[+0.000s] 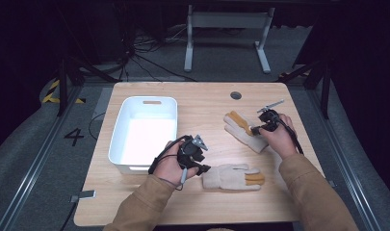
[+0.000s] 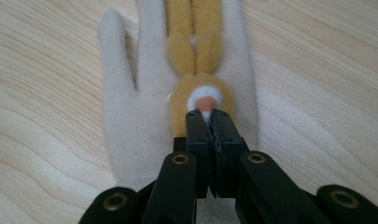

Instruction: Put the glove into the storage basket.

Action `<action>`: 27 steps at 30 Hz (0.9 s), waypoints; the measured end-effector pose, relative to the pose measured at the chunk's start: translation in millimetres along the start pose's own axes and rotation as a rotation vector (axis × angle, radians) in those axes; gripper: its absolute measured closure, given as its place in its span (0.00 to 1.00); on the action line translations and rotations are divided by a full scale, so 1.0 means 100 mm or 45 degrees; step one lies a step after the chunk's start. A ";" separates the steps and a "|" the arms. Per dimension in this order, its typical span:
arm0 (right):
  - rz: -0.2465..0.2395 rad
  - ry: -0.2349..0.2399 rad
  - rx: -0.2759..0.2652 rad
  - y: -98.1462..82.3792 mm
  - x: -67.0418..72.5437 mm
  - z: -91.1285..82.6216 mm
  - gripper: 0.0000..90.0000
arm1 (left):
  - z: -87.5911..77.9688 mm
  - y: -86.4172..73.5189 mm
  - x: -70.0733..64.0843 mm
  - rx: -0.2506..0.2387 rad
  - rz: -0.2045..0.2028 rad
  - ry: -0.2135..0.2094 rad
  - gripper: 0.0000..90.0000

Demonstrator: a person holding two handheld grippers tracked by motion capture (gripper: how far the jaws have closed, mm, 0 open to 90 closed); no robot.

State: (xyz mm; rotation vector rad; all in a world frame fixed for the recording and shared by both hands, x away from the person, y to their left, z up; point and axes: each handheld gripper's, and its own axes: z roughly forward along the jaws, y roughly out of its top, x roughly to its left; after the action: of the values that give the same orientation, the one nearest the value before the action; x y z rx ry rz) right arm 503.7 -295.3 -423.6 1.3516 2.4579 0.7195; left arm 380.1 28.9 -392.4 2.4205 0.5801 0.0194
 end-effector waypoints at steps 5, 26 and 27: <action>-0.001 0.001 -0.055 -0.01 0.04 -0.10 0.99 | -0.01 0.00 0.01 -0.003 -0.004 -0.004 0.63; -0.032 0.098 -0.221 -0.23 0.59 -1.14 0.99 | 0.01 0.05 -0.05 -0.008 0.018 -0.016 0.63; -0.031 0.118 -0.216 -0.28 0.64 -1.19 0.99 | 0.02 0.05 -0.05 -0.007 0.020 -0.019 0.63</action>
State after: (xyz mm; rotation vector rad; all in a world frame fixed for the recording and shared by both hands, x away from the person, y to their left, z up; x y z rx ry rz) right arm 396.9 -289.8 -335.9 1.2496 2.4144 0.9809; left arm 378.1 22.0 -390.1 2.4176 0.5541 0.0099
